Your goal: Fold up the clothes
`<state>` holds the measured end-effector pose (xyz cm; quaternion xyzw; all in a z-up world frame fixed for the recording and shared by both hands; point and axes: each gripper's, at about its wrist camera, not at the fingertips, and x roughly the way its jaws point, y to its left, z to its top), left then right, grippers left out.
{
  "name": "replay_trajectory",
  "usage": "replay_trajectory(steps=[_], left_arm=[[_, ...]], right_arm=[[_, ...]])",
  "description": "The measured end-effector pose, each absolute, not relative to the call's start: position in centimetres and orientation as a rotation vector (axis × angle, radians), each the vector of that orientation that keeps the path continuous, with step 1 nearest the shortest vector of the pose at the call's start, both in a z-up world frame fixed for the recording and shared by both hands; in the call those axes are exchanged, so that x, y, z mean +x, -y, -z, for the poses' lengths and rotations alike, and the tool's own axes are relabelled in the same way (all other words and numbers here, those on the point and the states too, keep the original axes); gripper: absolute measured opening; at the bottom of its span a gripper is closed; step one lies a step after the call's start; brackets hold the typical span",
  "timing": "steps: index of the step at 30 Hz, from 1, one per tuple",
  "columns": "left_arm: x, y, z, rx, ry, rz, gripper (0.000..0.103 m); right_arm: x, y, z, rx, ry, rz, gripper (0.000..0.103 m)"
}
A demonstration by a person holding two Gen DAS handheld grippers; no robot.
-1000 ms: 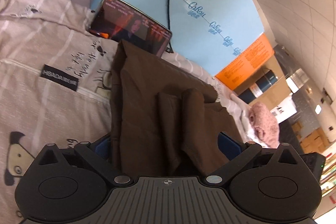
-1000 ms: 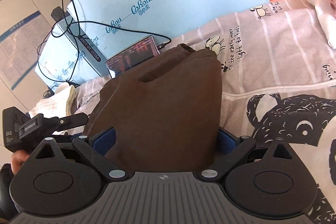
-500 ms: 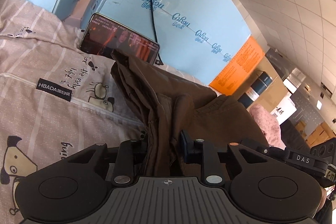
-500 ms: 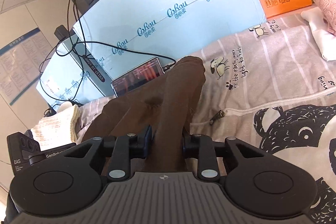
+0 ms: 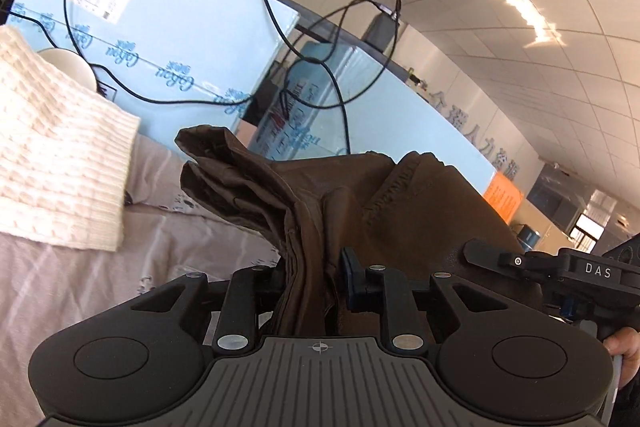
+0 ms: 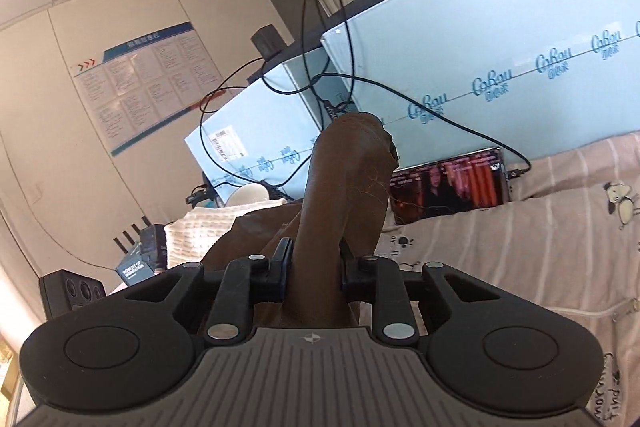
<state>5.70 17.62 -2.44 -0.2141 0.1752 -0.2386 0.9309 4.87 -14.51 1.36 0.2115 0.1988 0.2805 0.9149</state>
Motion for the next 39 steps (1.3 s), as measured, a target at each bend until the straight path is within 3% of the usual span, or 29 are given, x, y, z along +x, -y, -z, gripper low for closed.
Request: replay_trajectory(steps=[16,28,33,39], left_arm=[[7.4,-31.3,-2.2,-0.432,-0.121,0.091,0.020],[13.1,-31.2,1.9,-0.243,-0.159,-0.100,0.023],[13.2,-30.5,2.6,-0.155,-0.146,-0.166,0.039],[13.6,-29.8,3.2,-0.084,-0.124,-0.255,0.074]], right_arm=[[17.0,-3.4,-4.4,0.478,-0.350,-0.872,0.020],[23.4,-10.8,2.9,0.195,-0.433,-0.660,0.021],[23.7,-10.9,4.0,0.154,-0.423,-0.621,0.029],[23.3,-11.6,4.6,0.130,-0.411,-0.568,0.050]])
